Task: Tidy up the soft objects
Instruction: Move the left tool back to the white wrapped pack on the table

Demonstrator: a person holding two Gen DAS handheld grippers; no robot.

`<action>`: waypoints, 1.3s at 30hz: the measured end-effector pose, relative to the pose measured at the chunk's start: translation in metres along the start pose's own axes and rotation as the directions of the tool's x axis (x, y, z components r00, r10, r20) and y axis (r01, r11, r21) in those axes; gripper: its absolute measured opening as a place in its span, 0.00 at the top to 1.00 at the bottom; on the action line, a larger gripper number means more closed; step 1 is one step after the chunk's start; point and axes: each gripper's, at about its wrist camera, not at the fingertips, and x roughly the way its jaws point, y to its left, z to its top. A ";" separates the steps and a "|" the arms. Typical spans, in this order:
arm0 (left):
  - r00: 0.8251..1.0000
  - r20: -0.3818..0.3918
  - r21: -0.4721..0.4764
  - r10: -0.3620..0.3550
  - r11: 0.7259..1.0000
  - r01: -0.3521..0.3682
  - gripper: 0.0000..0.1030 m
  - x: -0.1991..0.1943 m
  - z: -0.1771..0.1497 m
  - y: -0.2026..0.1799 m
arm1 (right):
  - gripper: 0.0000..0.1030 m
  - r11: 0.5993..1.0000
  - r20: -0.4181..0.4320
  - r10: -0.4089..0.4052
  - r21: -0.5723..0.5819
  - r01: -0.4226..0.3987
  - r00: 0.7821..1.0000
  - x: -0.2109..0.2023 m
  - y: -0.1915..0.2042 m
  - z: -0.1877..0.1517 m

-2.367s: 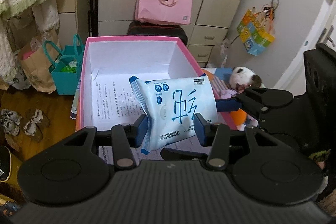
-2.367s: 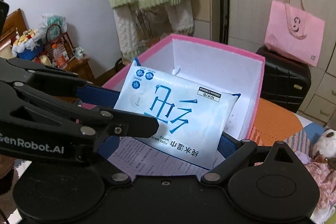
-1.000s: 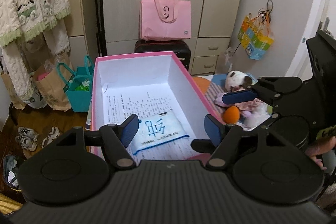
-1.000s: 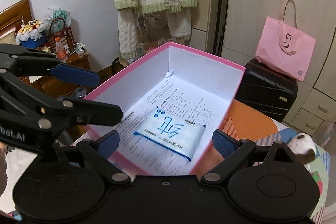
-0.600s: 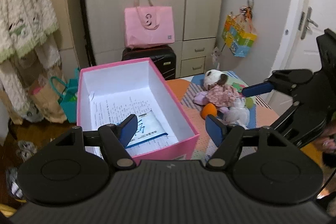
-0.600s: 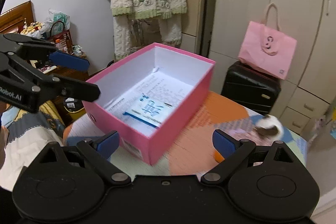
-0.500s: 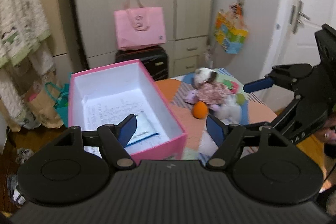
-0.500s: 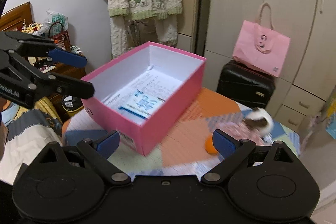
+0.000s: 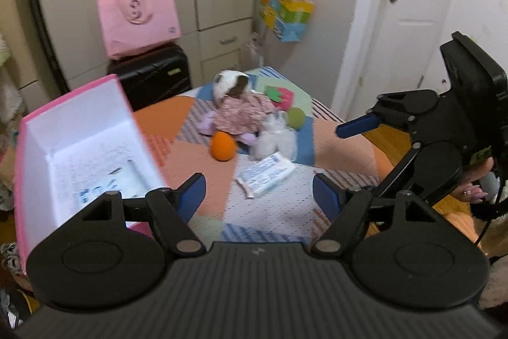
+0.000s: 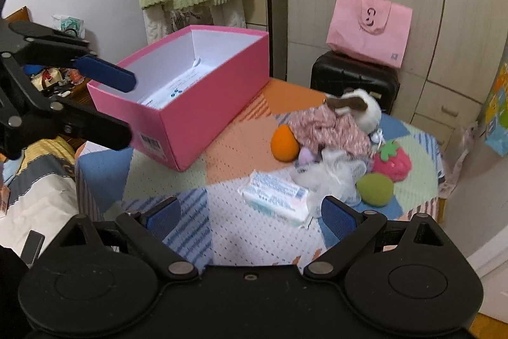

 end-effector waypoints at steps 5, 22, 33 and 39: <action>1.000 -0.012 -0.030 -0.025 0.999 0.025 0.29 0.031 0.005 0.000 | 0.05 0.999 -0.003 0.038 0.018 -0.038 0.999 0.021 -0.014 -0.018; 0.998 -0.054 -0.176 -0.035 0.984 0.025 0.29 0.132 -0.023 0.008 | 0.05 0.995 0.095 -0.006 0.100 -0.004 0.995 0.092 -0.032 -0.053; 0.998 0.006 -0.357 -0.057 0.932 0.055 0.45 0.163 -0.043 0.028 | 0.05 0.983 0.193 -0.133 0.152 0.105 0.972 0.108 -0.013 -0.060; 0.998 0.056 -0.360 -0.036 0.931 0.054 0.59 0.162 -0.052 0.024 | 0.05 0.962 0.239 -0.249 0.170 0.212 0.939 0.116 0.006 -0.069</action>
